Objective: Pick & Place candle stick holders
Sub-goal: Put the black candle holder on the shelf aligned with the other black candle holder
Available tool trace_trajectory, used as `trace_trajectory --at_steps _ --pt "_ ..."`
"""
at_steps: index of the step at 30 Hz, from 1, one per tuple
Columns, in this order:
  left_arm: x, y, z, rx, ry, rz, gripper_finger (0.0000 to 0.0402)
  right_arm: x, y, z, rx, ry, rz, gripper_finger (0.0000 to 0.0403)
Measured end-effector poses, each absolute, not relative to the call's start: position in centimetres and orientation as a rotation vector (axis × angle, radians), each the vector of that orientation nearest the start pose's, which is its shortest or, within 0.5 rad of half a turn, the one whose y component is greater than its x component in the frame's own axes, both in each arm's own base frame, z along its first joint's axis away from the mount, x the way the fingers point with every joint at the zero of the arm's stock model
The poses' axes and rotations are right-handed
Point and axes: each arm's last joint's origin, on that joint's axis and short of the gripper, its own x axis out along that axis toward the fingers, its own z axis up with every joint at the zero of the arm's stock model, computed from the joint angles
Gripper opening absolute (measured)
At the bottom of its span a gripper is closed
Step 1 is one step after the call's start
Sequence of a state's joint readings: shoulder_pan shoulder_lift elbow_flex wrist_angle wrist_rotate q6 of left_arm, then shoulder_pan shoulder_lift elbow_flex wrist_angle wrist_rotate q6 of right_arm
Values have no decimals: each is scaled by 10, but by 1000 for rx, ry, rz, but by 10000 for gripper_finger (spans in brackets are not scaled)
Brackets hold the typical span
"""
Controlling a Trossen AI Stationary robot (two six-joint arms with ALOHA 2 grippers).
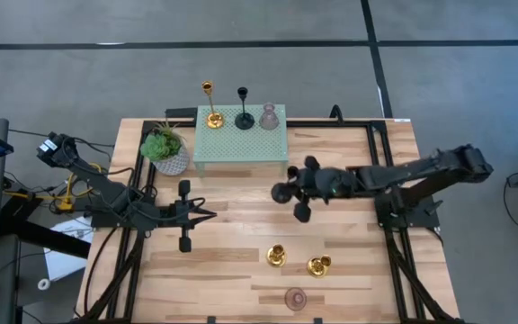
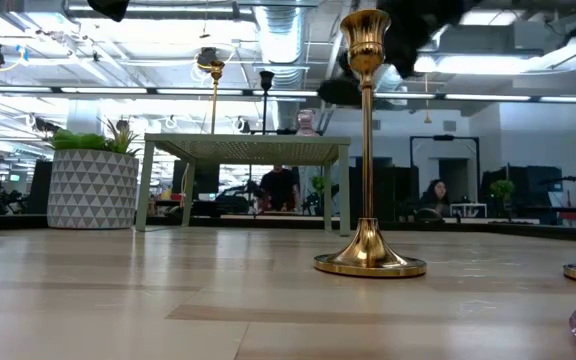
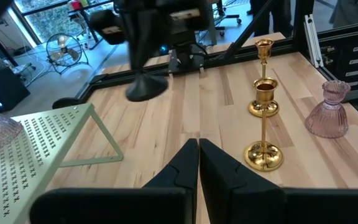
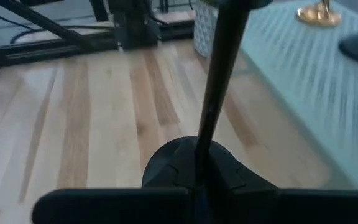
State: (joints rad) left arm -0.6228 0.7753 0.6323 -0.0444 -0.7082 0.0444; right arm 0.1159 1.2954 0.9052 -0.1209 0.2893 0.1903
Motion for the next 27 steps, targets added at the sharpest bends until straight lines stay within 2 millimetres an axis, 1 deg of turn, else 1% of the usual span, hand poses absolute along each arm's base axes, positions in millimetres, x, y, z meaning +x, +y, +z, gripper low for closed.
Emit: trace_trajectory --at_steps 2,4,9,12,15,19,23,27 --pt "150 -84 296 159 149 82 14 293 15 283 77 469 -192 2" --pt "150 -84 296 159 149 82 14 305 6 288 60 471 -169 1" --pt "150 -84 296 159 149 82 14 341 -20 293 33 492 -126 1" --pt "150 -84 296 147 148 82 14 359 -39 296 17 485 -132 1" --pt "150 -85 296 129 149 72 14 373 -60 300 22 475 -167 1" --pt "150 -86 296 126 151 34 14 387 -84 306 31 457 -146 0" --pt "150 -86 296 126 151 33 14 401 -100 303 50 475 -134 0" --pt "150 -86 296 126 151 33 14 410 -114 295 64 517 -156 0"
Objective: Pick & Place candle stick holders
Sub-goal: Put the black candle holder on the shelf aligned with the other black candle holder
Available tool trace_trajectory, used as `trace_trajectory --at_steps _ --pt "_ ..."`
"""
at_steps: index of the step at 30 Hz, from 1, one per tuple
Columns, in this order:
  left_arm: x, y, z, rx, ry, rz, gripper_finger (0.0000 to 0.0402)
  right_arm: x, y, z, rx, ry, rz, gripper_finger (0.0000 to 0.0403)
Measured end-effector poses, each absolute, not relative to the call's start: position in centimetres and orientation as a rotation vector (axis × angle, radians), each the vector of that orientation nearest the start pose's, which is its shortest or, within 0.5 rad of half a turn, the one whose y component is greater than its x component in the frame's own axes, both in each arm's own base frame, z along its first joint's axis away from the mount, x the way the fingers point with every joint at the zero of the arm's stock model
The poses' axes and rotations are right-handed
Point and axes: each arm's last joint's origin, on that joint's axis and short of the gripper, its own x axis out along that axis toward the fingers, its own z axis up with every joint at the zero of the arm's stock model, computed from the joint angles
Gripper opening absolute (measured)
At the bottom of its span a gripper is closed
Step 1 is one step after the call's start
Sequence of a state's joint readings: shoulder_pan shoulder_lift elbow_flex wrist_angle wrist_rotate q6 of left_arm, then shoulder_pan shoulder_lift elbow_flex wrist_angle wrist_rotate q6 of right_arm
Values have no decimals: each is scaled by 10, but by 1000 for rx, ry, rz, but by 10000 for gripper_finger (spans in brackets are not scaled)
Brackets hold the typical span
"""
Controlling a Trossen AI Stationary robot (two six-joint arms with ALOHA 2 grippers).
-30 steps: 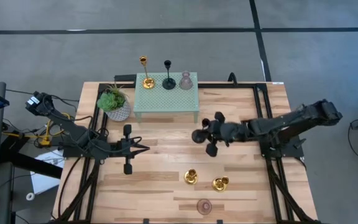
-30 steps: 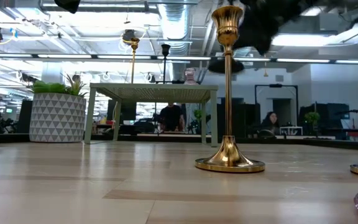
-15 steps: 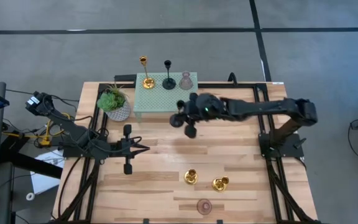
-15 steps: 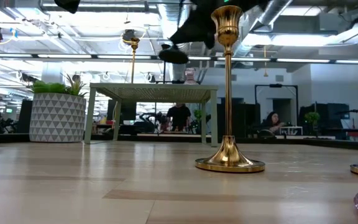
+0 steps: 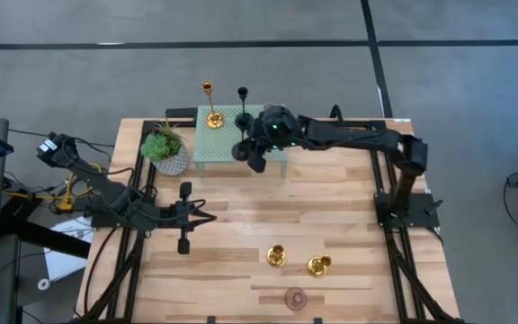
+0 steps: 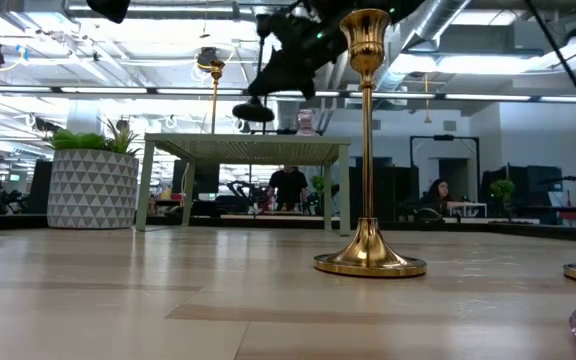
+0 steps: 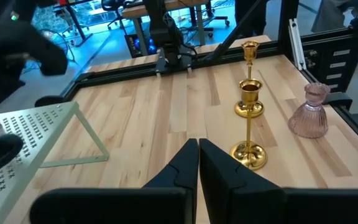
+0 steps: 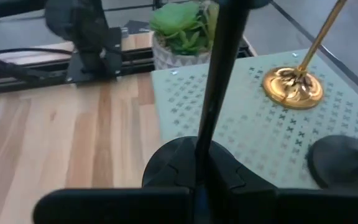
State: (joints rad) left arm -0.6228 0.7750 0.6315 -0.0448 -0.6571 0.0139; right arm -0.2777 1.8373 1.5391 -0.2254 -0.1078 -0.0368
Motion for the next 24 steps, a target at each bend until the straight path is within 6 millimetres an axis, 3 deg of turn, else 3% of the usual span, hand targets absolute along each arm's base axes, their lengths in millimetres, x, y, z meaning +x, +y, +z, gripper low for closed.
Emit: trace_trajectory --at_steps 5,17,24 --pt "150 -86 295 127 152 33 14 413 -127 285 78 546 -183 0" --pt "150 -86 295 127 152 33 14 406 -151 288 95 507 -243 0" --pt "150 -86 295 127 152 33 14 406 -154 289 96 500 -250 0"
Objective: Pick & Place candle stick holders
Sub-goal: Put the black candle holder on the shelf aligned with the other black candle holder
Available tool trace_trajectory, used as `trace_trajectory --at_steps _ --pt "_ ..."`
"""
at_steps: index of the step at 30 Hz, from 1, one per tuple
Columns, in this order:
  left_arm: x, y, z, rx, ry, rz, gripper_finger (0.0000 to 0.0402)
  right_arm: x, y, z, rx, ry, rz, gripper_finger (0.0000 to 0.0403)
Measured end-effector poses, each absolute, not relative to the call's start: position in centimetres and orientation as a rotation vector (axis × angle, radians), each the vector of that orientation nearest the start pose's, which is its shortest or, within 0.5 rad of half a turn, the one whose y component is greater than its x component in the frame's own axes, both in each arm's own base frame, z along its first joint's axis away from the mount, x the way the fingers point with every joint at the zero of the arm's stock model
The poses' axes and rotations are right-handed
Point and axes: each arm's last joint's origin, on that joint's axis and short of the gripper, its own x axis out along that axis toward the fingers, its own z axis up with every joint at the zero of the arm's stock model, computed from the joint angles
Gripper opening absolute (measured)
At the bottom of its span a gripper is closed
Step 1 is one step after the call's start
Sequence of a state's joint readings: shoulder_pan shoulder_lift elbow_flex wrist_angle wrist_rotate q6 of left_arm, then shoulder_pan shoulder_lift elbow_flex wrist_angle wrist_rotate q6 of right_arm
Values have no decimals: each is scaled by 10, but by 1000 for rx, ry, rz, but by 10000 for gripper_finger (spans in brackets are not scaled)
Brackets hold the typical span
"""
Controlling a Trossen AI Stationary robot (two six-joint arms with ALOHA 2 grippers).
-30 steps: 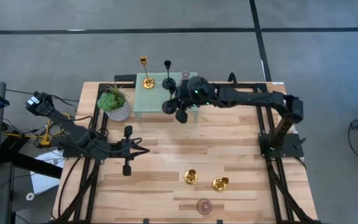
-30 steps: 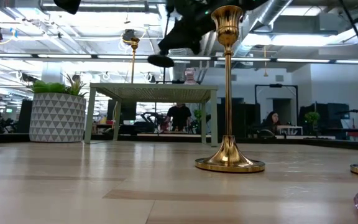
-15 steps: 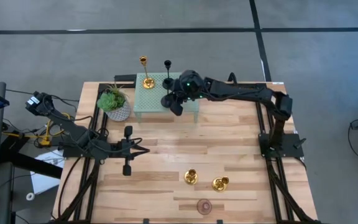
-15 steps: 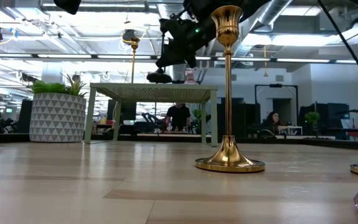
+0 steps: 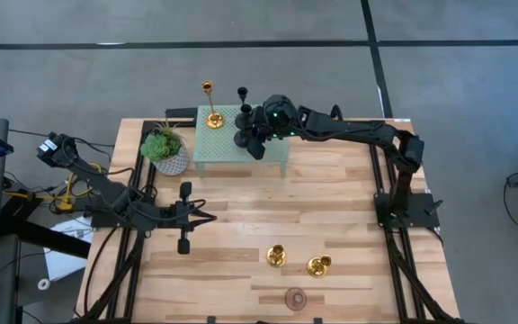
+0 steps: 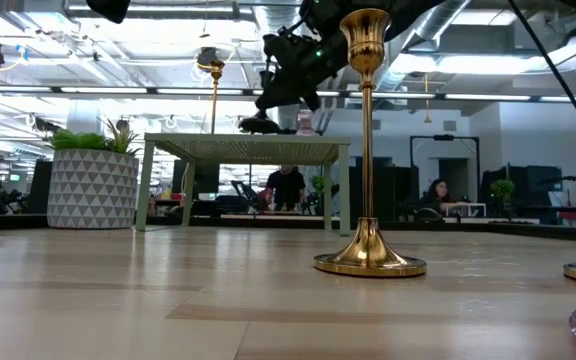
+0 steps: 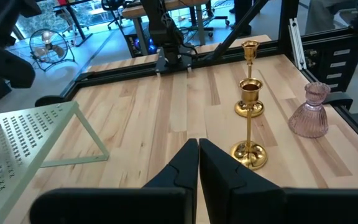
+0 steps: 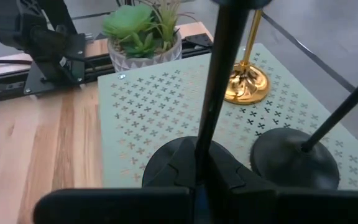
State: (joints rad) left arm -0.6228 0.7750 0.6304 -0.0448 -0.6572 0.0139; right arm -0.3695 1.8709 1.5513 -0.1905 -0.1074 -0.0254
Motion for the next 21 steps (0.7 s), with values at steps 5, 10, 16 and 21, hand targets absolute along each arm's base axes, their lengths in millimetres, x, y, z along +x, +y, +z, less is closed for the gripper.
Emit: trace_trajectory --at_steps 5,10,16,21 --pt "150 -86 295 127 152 33 14 405 -153 287 100 518 -249 0" --pt "150 -86 295 127 152 33 14 404 -153 285 112 538 -251 0" --pt "150 -86 295 127 152 33 14 404 -153 285 125 539 -253 0" --pt "150 -86 295 127 152 33 14 403 -153 284 159 546 -262 0"
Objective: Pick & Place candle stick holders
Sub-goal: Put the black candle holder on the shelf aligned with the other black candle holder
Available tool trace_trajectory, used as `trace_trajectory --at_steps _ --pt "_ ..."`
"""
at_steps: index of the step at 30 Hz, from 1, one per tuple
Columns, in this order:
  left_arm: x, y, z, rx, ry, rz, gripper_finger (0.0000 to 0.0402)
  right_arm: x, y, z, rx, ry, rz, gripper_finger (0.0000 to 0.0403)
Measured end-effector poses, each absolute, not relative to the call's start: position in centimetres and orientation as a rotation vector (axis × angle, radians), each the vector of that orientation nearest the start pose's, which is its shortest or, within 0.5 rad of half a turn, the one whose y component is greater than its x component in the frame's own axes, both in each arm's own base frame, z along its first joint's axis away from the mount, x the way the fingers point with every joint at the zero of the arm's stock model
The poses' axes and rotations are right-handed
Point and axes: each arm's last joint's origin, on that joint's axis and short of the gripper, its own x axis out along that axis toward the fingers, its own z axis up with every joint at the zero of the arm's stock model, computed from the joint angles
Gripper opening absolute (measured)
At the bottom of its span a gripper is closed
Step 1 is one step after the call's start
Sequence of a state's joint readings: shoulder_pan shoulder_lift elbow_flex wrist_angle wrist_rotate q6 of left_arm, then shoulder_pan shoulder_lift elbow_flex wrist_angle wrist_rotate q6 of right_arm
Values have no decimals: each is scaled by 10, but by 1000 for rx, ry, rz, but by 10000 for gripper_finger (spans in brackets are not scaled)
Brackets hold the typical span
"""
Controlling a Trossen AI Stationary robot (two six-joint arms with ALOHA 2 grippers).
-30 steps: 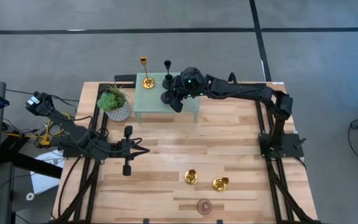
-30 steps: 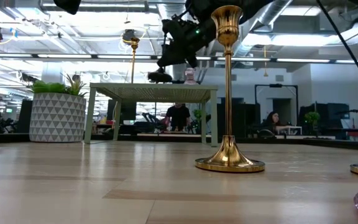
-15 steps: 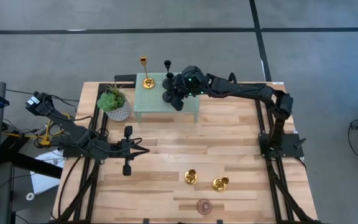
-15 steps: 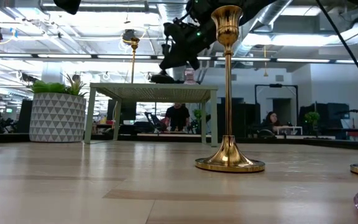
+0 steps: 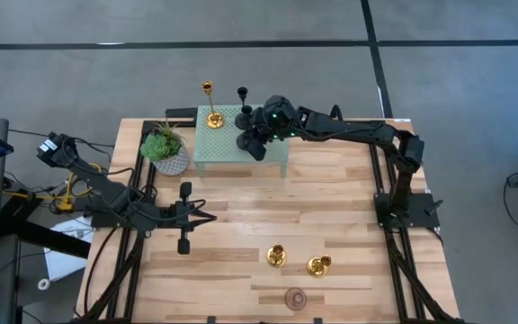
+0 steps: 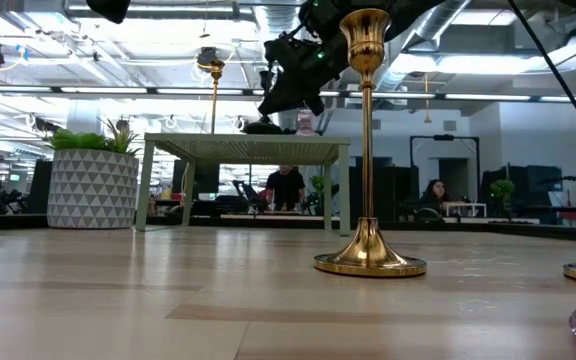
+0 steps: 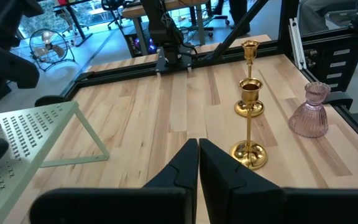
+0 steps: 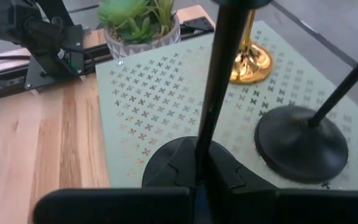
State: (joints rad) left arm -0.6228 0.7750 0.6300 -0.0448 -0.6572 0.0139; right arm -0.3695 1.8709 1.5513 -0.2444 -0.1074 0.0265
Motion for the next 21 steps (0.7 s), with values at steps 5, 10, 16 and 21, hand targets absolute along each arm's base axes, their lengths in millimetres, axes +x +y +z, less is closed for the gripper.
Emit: trace_trajectory --at_steps 5,10,16,21 --pt "150 -86 295 127 152 33 14 407 -151 276 163 572 -257 0" --pt "150 -86 295 127 153 34 14 417 -153 263 158 562 -251 0" --pt "150 -87 292 137 161 30 14 417 -154 263 120 562 -265 0" --pt "150 -87 292 139 163 28 14 415 -155 265 121 565 -272 7"
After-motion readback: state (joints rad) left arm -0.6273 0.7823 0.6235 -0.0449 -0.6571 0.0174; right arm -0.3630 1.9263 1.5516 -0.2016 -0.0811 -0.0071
